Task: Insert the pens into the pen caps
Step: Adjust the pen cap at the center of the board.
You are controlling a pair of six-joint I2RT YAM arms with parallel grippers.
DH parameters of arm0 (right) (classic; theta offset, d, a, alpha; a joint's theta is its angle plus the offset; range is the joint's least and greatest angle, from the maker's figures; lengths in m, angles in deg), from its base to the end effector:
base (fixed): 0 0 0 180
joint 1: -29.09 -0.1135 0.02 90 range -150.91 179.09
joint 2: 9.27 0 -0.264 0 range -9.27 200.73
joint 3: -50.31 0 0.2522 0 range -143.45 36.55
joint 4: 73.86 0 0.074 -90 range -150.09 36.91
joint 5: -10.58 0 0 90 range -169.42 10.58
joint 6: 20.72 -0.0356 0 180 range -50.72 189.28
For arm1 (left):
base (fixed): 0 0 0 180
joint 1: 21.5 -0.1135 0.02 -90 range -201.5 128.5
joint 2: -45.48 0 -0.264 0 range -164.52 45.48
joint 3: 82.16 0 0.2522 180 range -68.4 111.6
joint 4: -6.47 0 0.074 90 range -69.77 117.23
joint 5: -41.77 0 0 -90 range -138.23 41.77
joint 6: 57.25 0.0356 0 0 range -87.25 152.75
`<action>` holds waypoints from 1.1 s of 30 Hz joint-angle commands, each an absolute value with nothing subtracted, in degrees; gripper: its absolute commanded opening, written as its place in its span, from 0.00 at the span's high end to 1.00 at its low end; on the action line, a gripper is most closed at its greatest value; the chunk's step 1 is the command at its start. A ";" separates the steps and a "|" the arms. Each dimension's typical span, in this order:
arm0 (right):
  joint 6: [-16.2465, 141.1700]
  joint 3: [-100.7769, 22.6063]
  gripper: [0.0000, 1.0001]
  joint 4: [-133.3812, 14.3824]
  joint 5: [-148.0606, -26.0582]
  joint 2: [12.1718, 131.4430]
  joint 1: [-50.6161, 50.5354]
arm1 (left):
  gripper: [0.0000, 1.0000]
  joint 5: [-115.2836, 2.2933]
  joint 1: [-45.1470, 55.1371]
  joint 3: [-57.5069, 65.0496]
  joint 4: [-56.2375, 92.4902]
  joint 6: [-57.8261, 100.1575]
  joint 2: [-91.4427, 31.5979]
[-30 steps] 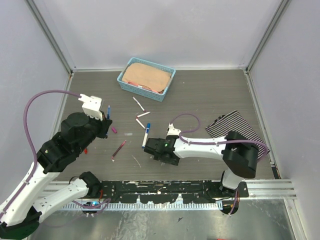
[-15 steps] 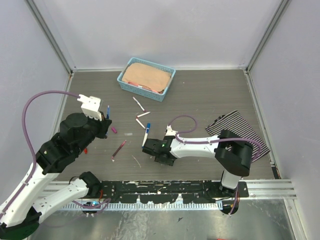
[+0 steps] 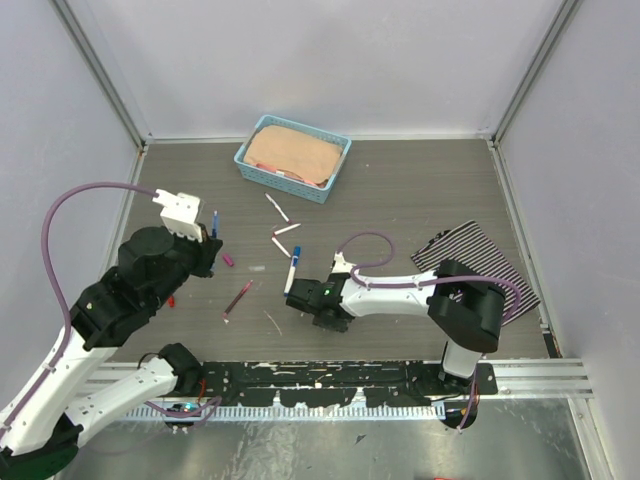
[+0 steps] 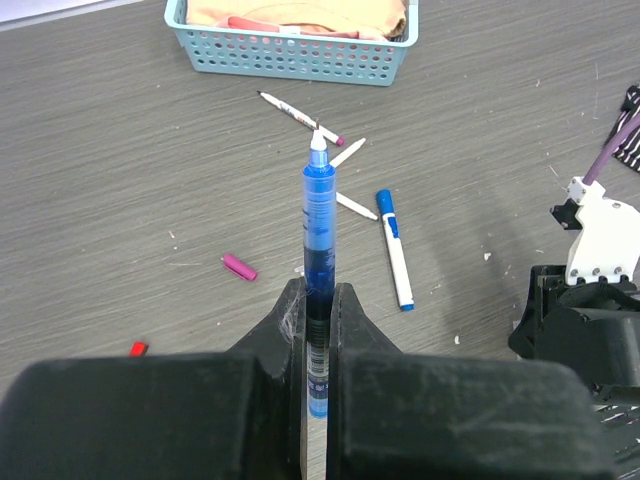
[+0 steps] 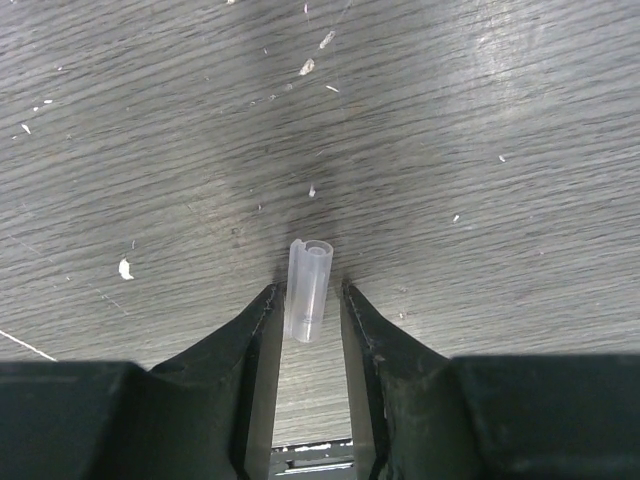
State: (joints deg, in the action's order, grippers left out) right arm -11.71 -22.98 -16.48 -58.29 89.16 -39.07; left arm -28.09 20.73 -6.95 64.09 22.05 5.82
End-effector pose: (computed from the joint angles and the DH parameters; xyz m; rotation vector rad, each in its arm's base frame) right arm 0.1239 0.2746 0.1612 0.3408 2.7309 0.0369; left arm 0.0982 -0.0726 0.3883 0.3017 1.9173 -0.2722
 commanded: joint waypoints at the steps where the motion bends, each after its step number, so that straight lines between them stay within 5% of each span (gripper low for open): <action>1: -11.41 -21.32 0.66 -16.98 -57.38 88.81 -38.36 | 0.96 -26.49 20.56 -7.23 63.56 22.34 6.93; 15: 10.58 -18.07 0.97 -19.81 -59.95 85.05 -33.15 | 0.96 -27.93 20.58 -7.85 63.03 21.65 7.16; 33: 20.01 -18.16 0.75 -21.17 -66.41 90.51 -28.84 | 0.96 -28.46 20.58 -7.67 62.75 21.25 6.38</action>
